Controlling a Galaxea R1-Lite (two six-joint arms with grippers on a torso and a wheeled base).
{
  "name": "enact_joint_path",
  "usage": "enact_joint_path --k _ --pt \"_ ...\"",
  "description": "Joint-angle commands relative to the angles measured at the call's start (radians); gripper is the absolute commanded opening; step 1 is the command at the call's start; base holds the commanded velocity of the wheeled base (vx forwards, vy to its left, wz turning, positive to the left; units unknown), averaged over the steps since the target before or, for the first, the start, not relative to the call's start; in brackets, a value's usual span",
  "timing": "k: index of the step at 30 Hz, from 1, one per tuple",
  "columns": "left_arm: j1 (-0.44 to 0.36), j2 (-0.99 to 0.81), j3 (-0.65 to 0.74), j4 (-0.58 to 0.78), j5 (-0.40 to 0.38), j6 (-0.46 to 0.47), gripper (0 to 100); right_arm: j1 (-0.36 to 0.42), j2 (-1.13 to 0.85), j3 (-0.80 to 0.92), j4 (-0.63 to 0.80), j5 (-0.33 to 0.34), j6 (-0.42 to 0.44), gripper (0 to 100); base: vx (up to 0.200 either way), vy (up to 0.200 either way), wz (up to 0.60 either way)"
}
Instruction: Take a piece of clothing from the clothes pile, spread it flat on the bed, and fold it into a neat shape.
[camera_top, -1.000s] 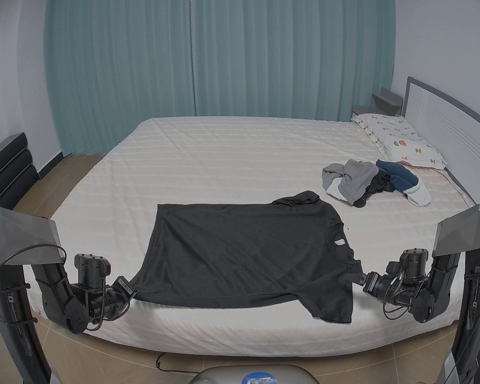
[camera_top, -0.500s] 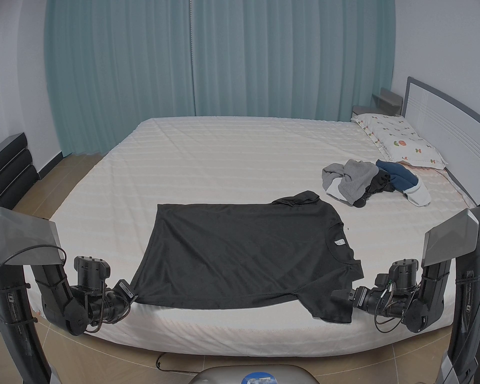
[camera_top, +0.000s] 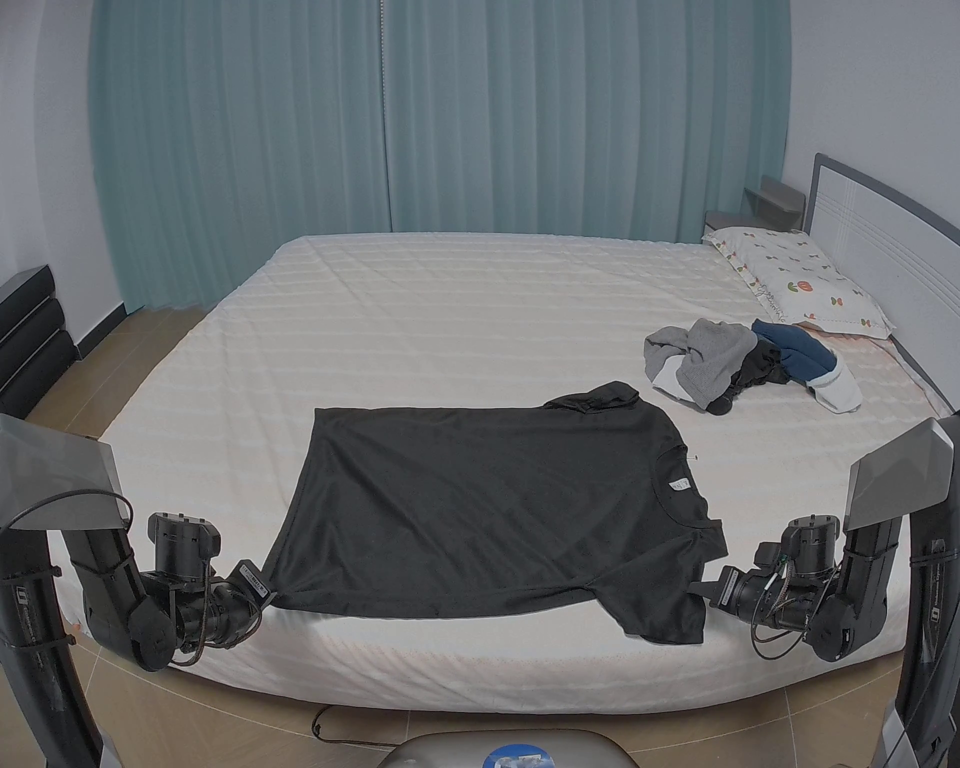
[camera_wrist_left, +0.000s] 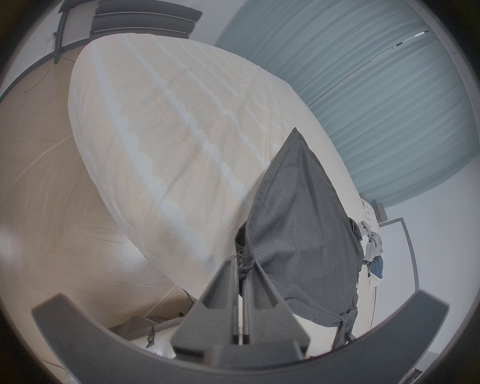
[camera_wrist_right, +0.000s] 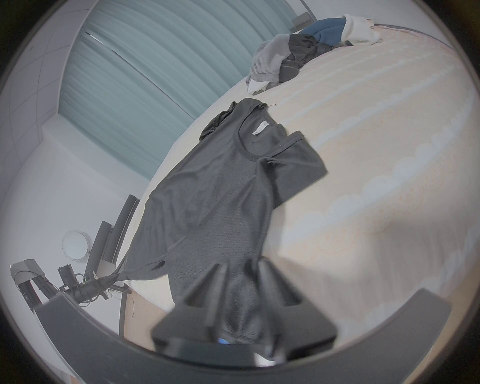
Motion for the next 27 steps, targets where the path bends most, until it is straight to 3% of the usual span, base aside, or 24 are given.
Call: enact_joint_path --k 1,11,17,27 --pt "0.000 0.001 0.000 -0.001 0.000 0.000 0 -0.011 0.002 0.018 0.001 0.001 -0.001 0 0.000 0.000 0.00" --pt "-0.001 -0.004 0.011 -0.001 0.000 0.009 0 -0.056 -0.078 0.115 -0.007 0.009 -0.015 0 0.000 0.000 0.00" --pt "-0.001 -0.008 0.043 -0.008 0.002 0.069 0 -0.082 -0.119 0.202 -0.012 0.012 -0.040 0 0.000 0.000 0.00" --pt "-0.005 -0.010 0.083 -0.008 0.008 0.124 0 -0.088 -0.121 0.350 -0.131 0.012 -0.078 0 0.000 0.000 0.00"
